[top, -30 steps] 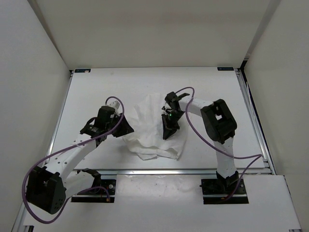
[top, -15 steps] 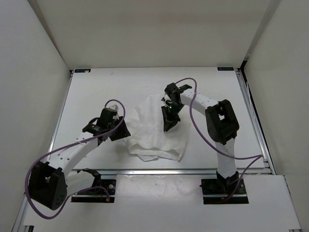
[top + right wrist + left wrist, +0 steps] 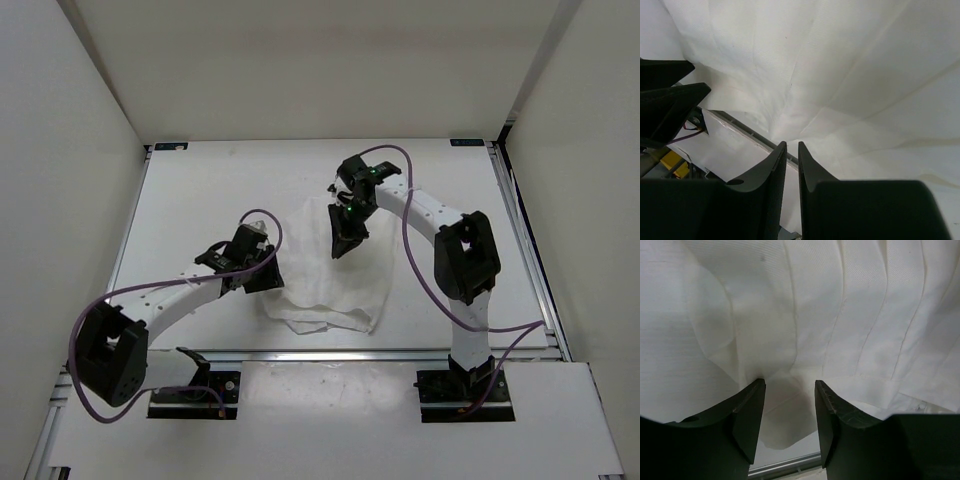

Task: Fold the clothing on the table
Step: Flatten the skirt out

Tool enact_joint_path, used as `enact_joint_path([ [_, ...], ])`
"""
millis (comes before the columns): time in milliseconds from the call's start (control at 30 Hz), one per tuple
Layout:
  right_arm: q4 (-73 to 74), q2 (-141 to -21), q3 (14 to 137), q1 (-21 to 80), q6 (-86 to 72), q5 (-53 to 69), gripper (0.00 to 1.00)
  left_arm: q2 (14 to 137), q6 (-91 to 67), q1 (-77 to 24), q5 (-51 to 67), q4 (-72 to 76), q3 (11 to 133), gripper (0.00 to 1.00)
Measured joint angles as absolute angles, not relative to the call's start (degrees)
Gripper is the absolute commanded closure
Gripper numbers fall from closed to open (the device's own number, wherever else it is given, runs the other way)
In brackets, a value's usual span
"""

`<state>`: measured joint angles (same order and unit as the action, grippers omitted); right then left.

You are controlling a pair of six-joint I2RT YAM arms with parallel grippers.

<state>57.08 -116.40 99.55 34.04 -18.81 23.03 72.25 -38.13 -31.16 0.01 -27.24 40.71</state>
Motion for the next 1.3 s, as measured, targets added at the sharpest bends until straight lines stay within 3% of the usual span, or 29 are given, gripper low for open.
enact_joint_path([
  [200, 57.21, -116.33, 96.86, 34.11, -18.96, 23.09, 0.79, 78.19, -38.35, -35.97, -1.15, -25.74, 42.13, 0.44],
  [300, 57.06, -116.01, 96.27, 33.95, -19.09, 23.07, 0.79, 80.14, -37.95, -37.54, -1.72, -25.61, 42.24, 0.49],
  [367, 56.86, -115.24, 95.55, 33.71, -19.29, 23.07, 0.80, 81.82, -37.52, -38.22, -2.76, -25.41, 42.39, 0.63],
  [433, 56.77, -114.24, 94.61, 33.30, -19.35, 23.05, 0.80, 83.61, -37.12, -38.79, -3.73, -25.15, 42.41, 0.98],
  [467, 56.71, -113.69, 94.19, 33.04, -19.42, 23.03, 0.80, 84.53, -36.93, -39.07, -4.01, -24.91, 42.44, 1.00],
  [667, 56.14, -110.41, 90.91, 31.42, -20.21, 22.85, 0.80, 84.90, -34.92, -39.38, -3.55, -26.09, 44.77, 1.00],
  [933, 55.24, -108.79, 89.06, 28.86, -20.84, 22.90, 0.80, 77.84, -33.89, -35.16, -1.72, -29.52, 59.09, 1.00],
  [1033, 55.46, -108.79, 89.03, 28.53, -20.80, 22.87, 0.77, 70.61, -34.54, -32.18, -2.20, -29.65, 57.25, 1.00],
  [1200, 55.35, -106.24, 85.58, 27.49, -21.34, 23.99, 0.63, 62.50, -35.99, -28.32, -3.57, -31.62, 46.68, 1.00],
  [1300, 54.74, -101.58, 79.13, 25.02, -22.72, 27.07, 0.63, 61.63, -36.01, -27.79, -4.47, -34.70, 43.11, 1.00],
])
